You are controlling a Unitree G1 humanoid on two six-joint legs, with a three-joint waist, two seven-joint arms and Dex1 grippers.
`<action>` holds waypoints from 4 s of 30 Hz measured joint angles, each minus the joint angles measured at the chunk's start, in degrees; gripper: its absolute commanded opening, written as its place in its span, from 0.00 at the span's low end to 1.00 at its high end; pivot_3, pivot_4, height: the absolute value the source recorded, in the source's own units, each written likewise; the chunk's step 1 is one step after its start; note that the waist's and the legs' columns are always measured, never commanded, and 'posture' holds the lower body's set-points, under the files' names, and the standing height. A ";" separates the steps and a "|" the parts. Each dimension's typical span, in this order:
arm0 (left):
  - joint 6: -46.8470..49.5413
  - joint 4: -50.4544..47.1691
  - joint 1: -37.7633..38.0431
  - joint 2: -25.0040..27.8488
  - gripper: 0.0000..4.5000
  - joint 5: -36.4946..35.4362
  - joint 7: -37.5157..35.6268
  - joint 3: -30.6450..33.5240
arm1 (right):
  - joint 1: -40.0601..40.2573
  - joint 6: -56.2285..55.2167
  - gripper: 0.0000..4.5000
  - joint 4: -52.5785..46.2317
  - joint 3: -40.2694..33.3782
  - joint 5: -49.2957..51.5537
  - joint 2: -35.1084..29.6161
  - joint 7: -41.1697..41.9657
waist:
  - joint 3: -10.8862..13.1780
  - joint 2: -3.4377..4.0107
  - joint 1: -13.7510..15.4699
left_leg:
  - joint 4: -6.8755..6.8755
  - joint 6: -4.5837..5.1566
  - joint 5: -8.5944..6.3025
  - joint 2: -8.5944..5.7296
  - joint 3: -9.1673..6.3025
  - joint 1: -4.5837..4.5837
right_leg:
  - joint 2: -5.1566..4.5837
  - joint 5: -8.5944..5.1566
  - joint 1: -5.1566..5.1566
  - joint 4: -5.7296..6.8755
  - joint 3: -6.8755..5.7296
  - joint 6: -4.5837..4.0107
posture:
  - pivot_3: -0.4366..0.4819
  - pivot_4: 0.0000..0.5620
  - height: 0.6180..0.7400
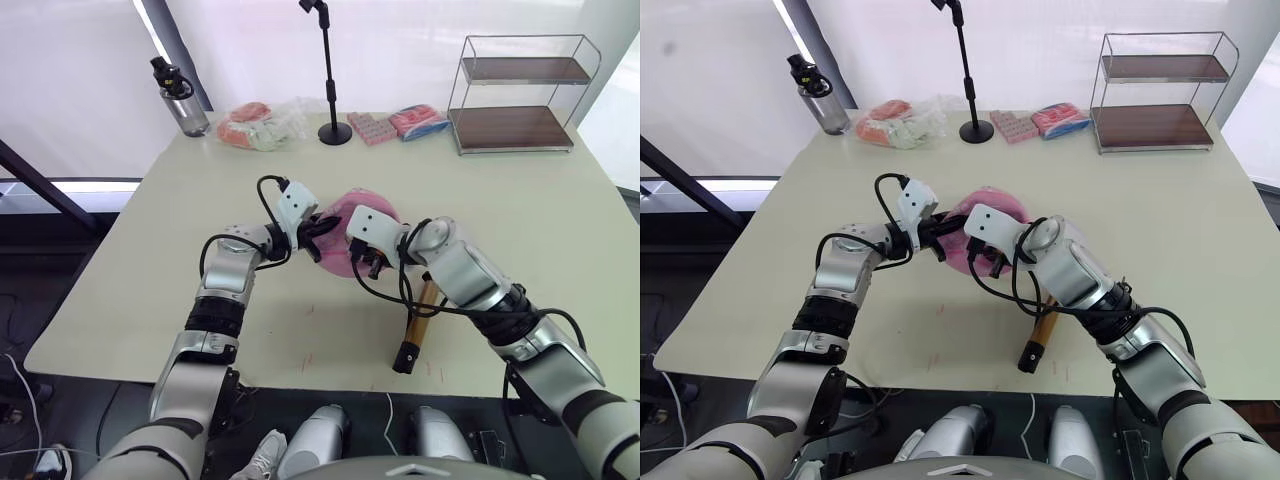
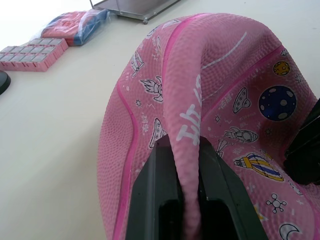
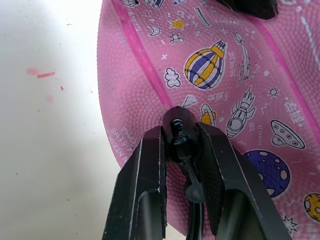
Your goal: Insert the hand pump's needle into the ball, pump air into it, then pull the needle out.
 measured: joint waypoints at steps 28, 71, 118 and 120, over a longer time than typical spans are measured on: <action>2.61 -2.46 -1.72 -0.96 0.00 0.01 -0.19 -1.66 | 24.42 -23.55 0.99 -16.94 -29.80 23.19 -6.05 -3.48 | 0.77 -0.22 1.69 | 0.03 -0.02 0.27 -0.30 -0.65 -0.65 | -0.23 0.01 -0.11 -0.55 -0.51 0.02 | 0.48 0.27 0.96; -8.88 12.62 -14.19 -0.51 0.00 3.27 -7.25 -7.66 | 54.91 -48.95 0.99 -18.70 -52.19 46.61 -14.91 11.04 | 1.35 -0.55 2.87 | 1.15 0.41 0.03 -0.41 -0.50 -1.14 | -0.21 0.15 0.00 -0.52 -0.52 -0.22 | 0.48 0.27 0.96; -12.27 9.88 -17.30 1.66 0.99 -1.29 -18.03 -4.85 | 55.80 -56.01 1.00 -15.26 -51.52 47.11 -14.95 14.12 | 2.01 -0.90 -1.72 | 2.31 0.73 -0.13 -1.04 -0.42 -1.59 | -0.66 0.14 -0.46 0.73 -0.32 -0.16 | 0.48 0.27 0.96; -11.77 9.60 -17.12 1.81 0.99 -1.69 -17.75 -4.84 | 55.71 -56.44 1.00 -15.16 -51.51 47.10 -14.95 14.25 | 2.01 -0.90 -1.73 | 2.34 0.73 -0.13 -1.04 -0.37 -1.59 | -0.66 0.14 -0.51 0.85 -0.28 -0.16 | 0.48 0.27 0.96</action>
